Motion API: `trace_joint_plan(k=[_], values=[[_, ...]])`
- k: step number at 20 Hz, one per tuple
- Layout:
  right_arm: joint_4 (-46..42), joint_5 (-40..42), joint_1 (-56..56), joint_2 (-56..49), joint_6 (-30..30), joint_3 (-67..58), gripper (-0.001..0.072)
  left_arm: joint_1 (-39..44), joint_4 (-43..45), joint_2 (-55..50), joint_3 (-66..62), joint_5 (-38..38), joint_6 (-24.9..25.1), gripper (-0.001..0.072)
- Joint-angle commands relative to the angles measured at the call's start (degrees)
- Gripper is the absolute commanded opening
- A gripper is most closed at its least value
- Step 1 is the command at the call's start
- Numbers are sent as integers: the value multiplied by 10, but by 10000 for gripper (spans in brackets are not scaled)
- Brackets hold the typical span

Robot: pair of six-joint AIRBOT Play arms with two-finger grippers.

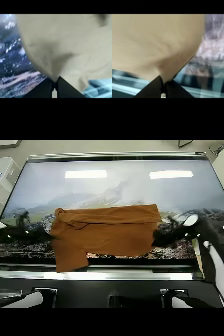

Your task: Fold the clothes and pants, and hang the long-sleeved shirts on hangers.

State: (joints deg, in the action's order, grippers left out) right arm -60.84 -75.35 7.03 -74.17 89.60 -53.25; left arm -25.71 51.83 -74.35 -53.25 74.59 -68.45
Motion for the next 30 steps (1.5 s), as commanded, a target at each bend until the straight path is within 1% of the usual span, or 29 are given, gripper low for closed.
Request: trace_joint_plan(k=[1,3,4,5,7,8,11,12,14,17,19,20,21,22,23,24,25,26,27,28,30], values=[[-5,19,26,87,-30,-181,33,-3,-39,91,-163,16,-24,32],[-39,88,47,156,-66,-327,34,-4,-75,162,-312,-16,-31,33],[-73,120,50,192,-76,-390,34,-4,-73,198,-389,-45,-29,33],[-108,136,50,224,-77,-433,34,-4,-66,233,-452,-73,-29,32],[-151,136,50,295,-76,-472,34,-4,-53,296,-522,-96,-34,33],[-162,133,50,330,-76,-473,34,-4,-46,331,-536,-99,-46,32],[-189,133,50,402,-73,-473,34,-4,1,414,-538,-132,-112,32],[-200,139,50,416,-71,-473,34,-4,19,429,-538,-142,-116,32],[-223,147,50,431,-40,-473,34,-4,40,439,-539,-139,-115,33],[-224,148,50,429,-32,-474,34,-4,47,430,-546,-136,-115,34],[-224,140,50,414,-29,-474,34,-4,47,414,-546,-126,-115,34],[-224,125,50,398,-11,-474,34,-4,47,399,-546,-100,-115,33],[-223,98,50,375,18,-474,34,-4,45,375,-546,-52,-115,33],[-215,59,50,345,30,-474,34,-4,33,342,-543,6,-116,33],[-204,6,50,302,29,-472,33,-3,9,305,-530,67,-119,33],[-194,-53,50,254,23,-468,33,1,-12,267,-502,111,-127,33],[-184,-101,46,198,12,-454,33,13,-21,236,-462,128,-128,33],[-186,-130,34,146,9,-432,32,32,-19,209,-405,121,-123,32],[-194,-140,15,94,0,-398,32,54,-8,186,-344,98,-123,32],[-203,-129,-5,50,0,-362,33,81,3,165,-270,56,-121,33],[-210,-61,-39,-34,23,-299,33,132,3,117,-127,-52,-110,33]])
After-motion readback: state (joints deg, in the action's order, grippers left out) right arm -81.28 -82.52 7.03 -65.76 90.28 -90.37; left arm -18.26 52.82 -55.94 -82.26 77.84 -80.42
